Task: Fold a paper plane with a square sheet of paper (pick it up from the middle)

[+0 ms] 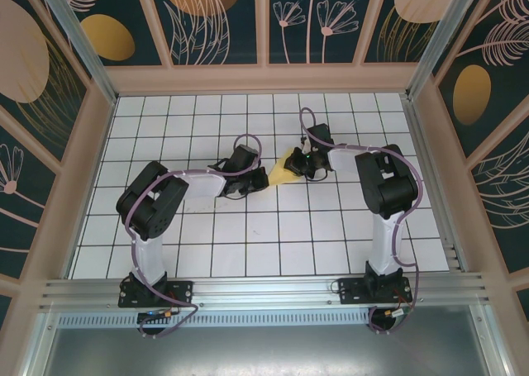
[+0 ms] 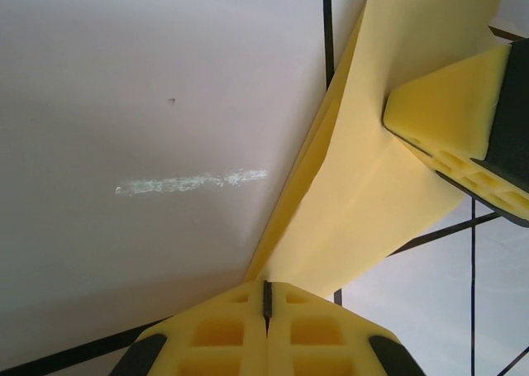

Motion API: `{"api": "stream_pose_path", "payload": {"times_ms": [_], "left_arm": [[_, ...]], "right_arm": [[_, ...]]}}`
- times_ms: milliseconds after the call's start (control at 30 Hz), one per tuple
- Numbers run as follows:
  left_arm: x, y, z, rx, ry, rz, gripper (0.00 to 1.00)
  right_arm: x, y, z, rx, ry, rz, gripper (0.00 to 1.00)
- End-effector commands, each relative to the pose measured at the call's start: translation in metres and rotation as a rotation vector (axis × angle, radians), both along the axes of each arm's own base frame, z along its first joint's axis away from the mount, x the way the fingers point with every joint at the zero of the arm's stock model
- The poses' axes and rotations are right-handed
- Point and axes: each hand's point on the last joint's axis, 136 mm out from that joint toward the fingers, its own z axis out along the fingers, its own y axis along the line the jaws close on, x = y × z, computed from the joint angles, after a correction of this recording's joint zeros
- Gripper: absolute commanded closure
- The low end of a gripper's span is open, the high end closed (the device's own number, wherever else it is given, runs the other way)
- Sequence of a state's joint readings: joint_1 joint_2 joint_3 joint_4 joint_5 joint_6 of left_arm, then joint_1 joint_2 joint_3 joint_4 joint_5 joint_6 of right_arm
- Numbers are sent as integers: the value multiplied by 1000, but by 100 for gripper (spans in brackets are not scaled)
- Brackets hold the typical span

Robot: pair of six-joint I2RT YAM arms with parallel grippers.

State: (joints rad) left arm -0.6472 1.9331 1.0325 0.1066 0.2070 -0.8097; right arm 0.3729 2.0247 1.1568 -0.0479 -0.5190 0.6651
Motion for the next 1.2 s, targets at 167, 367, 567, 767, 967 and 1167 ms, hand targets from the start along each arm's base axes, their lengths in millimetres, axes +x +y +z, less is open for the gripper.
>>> {"api": "stream_pose_path", "payload": {"times_ms": [167,367,567,767,967,1167], "left_arm": [[-21,26,-29,110,65,-5,100],[-25,32,-25,147,56,-29,99],[-39,37,-30,164,88,-67,98],[-38,44,-25,211,69,-82,98],[-6,24,36,107,-117,-64,97],[2,-4,48,-63,-141,-68,98]], "right_arm": [[-35,-42,-74,-215,199,-75,100],[-35,-43,-74,-218,199,-77,100],[-35,-44,-75,-222,199,-79,100],[-35,-45,-76,-230,201,-80,100],[-33,-45,-73,-228,196,-78,100],[-30,-42,-70,-218,188,-74,100]]}}
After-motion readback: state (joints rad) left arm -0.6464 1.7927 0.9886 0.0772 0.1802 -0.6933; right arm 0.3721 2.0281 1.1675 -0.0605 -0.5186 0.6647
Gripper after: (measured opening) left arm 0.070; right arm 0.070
